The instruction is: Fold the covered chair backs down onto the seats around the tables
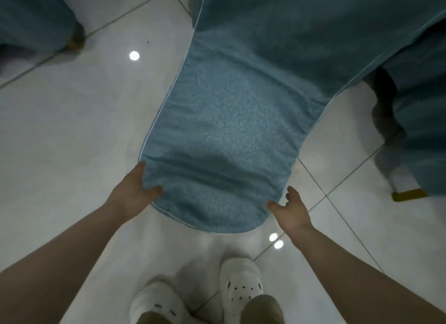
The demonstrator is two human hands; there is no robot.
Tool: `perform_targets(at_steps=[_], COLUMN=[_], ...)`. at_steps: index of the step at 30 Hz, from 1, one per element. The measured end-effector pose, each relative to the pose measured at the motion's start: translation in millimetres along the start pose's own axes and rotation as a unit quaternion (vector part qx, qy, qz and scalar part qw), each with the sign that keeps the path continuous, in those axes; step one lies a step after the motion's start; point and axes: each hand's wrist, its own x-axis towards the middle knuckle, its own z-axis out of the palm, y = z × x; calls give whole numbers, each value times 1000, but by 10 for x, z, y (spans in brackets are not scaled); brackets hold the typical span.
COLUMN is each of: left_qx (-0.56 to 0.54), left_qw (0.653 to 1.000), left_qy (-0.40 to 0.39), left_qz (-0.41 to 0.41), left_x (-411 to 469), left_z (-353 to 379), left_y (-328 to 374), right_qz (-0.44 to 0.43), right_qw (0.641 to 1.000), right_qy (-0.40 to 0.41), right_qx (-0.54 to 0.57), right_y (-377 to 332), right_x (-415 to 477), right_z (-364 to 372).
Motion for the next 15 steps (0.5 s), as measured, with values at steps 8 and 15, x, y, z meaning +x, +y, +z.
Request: perform_targets(at_steps=[8,15], left_qx=[-161,-254], left_qw=[984,964], left_qy=[15,21], left_qz=[-73,-74], left_x=[569,809], left_z=[272,295], left_y=[-329,-428], right_qz=[50,85], right_qw=[993,971], right_qy=[6,15], right_qx=[105,223], right_y=[198,211], right_x=[526,807], right_z=[162,301])
